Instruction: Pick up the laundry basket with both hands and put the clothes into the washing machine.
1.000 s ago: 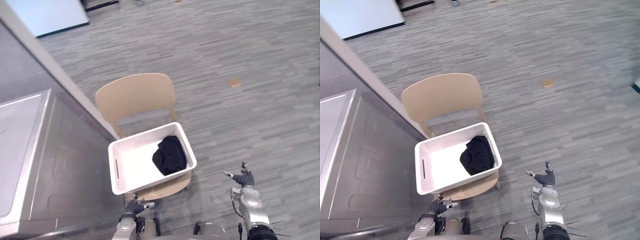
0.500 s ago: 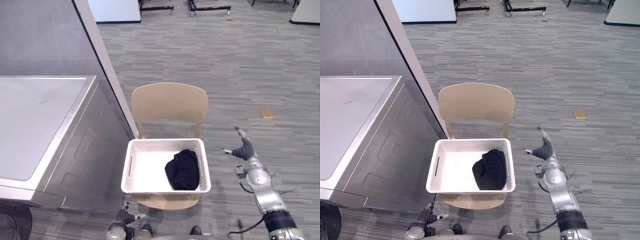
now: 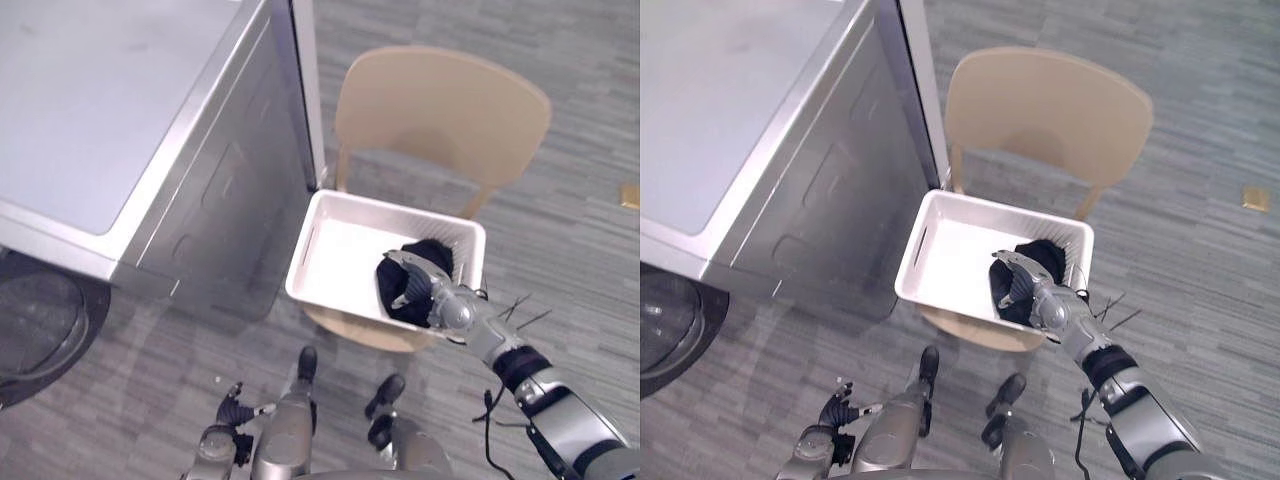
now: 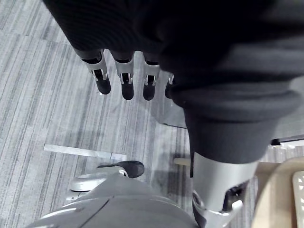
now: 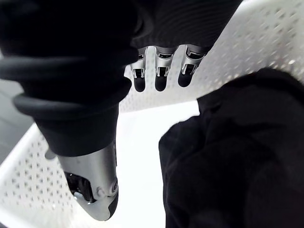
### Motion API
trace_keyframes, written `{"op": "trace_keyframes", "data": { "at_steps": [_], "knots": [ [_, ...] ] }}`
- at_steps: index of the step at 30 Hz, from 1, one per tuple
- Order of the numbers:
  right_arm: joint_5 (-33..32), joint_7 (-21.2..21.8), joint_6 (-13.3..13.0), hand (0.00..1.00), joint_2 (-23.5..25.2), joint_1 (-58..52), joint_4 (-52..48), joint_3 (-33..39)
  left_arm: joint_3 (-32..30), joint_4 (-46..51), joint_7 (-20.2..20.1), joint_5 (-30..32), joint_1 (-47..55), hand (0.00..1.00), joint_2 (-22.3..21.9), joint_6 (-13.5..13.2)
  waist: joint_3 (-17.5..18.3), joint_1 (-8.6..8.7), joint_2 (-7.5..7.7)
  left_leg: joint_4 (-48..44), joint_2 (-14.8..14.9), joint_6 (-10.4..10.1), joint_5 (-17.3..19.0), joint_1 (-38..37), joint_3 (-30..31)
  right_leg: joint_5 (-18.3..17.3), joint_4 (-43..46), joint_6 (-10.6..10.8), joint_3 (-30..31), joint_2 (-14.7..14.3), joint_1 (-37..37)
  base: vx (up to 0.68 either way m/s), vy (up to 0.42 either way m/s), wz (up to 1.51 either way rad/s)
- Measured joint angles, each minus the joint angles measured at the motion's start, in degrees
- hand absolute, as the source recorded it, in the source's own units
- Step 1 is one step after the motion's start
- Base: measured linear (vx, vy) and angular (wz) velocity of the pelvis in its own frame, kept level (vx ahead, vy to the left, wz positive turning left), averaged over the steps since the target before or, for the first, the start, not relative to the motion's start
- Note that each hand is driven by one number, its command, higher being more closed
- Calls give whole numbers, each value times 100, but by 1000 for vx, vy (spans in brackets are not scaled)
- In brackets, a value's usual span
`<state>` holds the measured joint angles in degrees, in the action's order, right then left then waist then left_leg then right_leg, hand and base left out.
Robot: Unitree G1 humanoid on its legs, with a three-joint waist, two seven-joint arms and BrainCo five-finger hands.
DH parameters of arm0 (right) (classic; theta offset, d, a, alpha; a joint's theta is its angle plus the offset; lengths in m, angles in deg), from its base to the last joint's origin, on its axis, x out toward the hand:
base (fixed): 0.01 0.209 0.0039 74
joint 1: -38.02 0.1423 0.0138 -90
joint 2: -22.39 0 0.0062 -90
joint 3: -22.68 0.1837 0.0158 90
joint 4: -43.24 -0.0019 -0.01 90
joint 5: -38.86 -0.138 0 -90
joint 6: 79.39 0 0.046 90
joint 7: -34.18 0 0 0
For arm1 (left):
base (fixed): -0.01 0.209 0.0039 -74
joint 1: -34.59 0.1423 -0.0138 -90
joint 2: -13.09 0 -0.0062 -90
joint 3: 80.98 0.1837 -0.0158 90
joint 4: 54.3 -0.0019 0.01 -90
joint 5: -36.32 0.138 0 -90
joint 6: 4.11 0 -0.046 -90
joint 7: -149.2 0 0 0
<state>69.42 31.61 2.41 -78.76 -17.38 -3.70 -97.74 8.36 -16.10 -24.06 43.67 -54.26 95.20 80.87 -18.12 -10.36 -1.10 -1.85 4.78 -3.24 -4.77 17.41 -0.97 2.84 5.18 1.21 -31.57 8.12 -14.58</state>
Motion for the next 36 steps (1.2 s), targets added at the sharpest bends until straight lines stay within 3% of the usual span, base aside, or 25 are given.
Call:
{"op": "trace_keyframes", "data": {
  "at_steps": [6, 10, 11, 15, 19, 26, 32, 36],
  "knots": [
    [408, -388, 347, 0, -256, 1396, 1429, 20, 23, 70, 138, -290, -590, 0, 51, -108, -669, -17, -27, 211, -86, 35, -406, 701, 102, 126, 181, -97, -28, 123, -847, -106, 19, 3],
    [586, -818, 515, 0, -285, 1821, 1675, 21, 69, 72, 228, -517, -896, 0, 44, -156, -701, 13, -32, 312, -102, 18, -529, 1126, 199, 84, 418, -123, -105, 212, -1371, -35, -31, 7],
    [614, -875, 561, 100, -288, 1880, 1681, 21, 77, 79, 232, -555, -949, 0, 32, -161, -701, 11, -33, 311, -106, 17, -530, 1165, 199, 64, 462, -127, -103, 226, -1424, -30, -47, 1],
    [775, -1071, 977, 100, -216, 2193, 1685, 11, 109, 337, 319, -700, -1255, 0, -114, -206, -703, 17, -36, 294, -122, 12, -529, 1367, 194, -156, 899, -168, -116, 378, -1775, -27, -44, 5],
    [826, -1114, 1134, 100, -65, 2315, 1634, 11, 108, 436, 339, -739, -1357, 0, -269, -209, -702, 28, -35, 269, -109, 9, -527, 1370, 194, -295, 1092, -184, -127, 422, -1828, -3, -56, 5],
    [-88, -898, 1046, 100, 284, 1634, 509, 151, 120, 444, 339, -787, -1347, 0, -520, -162, -707, 32, -27, 253, -96, -6, -538, 1048, 73, -318, 1110, -209, 15, 407, -1606, 16, -38, -9],
    [-1497, -903, 667, 100, 485, 617, -1037, 1444, 102, 444, 335, -785, -1193, 0, -304, -146, -686, 227, 6, 435, -79, -11, -522, 408, 75, -359, 910, -125, 107, 313, -1030, -37, -18, -5],
    [-2644, -885, 464, 100, 1090, -352, -1818, 2263, -11, 385, 331, -771, -766, 0, -203, -14, -521, 331, 87, 615, -50, -32, -452, -17, 26, -305, 656, -9, 188, 197, -633, -15, -21, -12]
  ]
}}
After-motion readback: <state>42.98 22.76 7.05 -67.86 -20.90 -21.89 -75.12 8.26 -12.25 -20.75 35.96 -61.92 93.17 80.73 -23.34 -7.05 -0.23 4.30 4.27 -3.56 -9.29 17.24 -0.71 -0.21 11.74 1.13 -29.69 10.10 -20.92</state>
